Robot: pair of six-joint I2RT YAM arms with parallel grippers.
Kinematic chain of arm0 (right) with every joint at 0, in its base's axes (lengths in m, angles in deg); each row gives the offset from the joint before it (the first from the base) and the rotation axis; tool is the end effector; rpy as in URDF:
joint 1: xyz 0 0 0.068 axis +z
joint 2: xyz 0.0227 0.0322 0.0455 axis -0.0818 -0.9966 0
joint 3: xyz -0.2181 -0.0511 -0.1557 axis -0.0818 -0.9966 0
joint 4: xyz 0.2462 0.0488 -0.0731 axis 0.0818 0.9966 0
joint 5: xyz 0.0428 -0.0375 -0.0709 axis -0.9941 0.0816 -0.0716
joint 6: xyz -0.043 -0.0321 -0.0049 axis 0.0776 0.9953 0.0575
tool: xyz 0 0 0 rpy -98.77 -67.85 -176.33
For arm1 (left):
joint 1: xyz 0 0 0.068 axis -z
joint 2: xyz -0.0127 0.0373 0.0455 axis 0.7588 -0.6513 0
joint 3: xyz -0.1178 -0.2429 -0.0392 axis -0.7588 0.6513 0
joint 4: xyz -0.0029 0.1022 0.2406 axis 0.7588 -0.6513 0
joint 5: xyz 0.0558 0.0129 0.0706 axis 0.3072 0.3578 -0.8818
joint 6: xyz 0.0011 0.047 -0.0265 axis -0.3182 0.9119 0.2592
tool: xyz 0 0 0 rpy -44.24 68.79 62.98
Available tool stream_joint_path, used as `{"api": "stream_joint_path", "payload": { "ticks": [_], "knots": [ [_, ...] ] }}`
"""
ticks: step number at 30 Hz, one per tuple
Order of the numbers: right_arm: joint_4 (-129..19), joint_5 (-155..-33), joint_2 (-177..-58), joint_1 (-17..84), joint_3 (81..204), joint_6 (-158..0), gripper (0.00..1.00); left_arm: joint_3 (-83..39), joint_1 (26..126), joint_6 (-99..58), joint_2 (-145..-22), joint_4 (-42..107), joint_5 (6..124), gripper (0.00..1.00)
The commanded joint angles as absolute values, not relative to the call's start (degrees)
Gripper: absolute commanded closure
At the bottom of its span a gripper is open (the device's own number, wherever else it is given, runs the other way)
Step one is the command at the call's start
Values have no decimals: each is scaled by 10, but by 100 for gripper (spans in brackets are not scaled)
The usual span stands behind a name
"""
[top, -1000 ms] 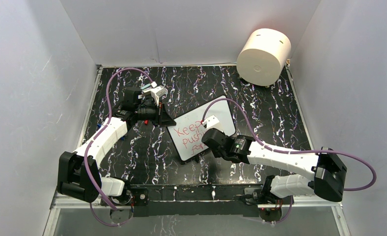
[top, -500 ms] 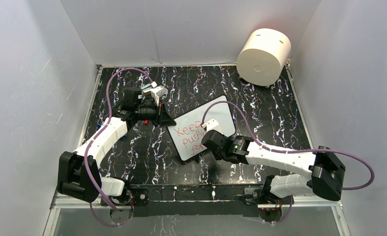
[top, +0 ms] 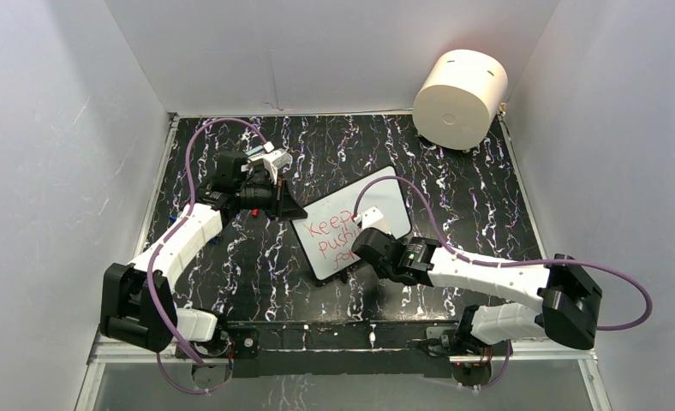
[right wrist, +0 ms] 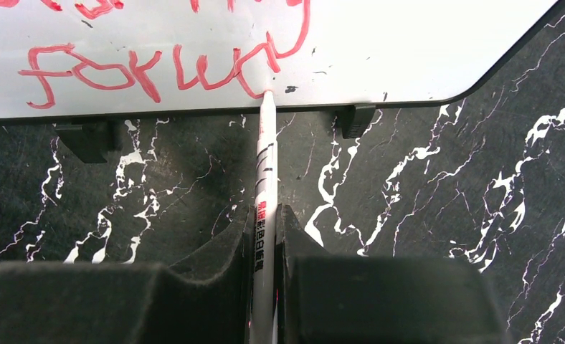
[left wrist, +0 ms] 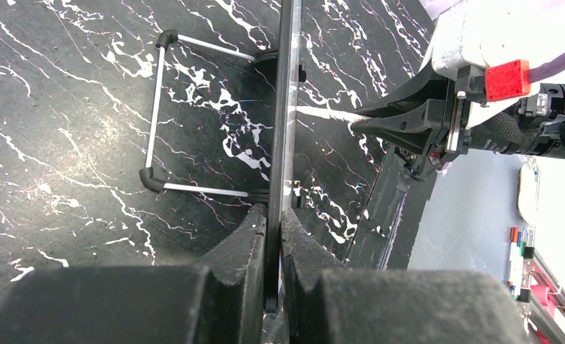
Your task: Write a sentence on the whiteboard
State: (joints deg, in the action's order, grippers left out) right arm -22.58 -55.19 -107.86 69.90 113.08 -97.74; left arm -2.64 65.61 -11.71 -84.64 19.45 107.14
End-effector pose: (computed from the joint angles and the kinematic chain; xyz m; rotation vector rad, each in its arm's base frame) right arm 0.1172 0.2095 0.2248 -0.6249 2.2967 0.0126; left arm 0.2660 -0.1062 0.2737 0.7532 1.9945 -1.1426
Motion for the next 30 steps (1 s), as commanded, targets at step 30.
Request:
{"api": "stream_joint_path", "payload": {
  "ticks": [30],
  "knots": [
    [-267, -526, -1064, 689, 1140, -978, 100, -17, 660, -100, -871, 152, 993, 100]
  ]
}}
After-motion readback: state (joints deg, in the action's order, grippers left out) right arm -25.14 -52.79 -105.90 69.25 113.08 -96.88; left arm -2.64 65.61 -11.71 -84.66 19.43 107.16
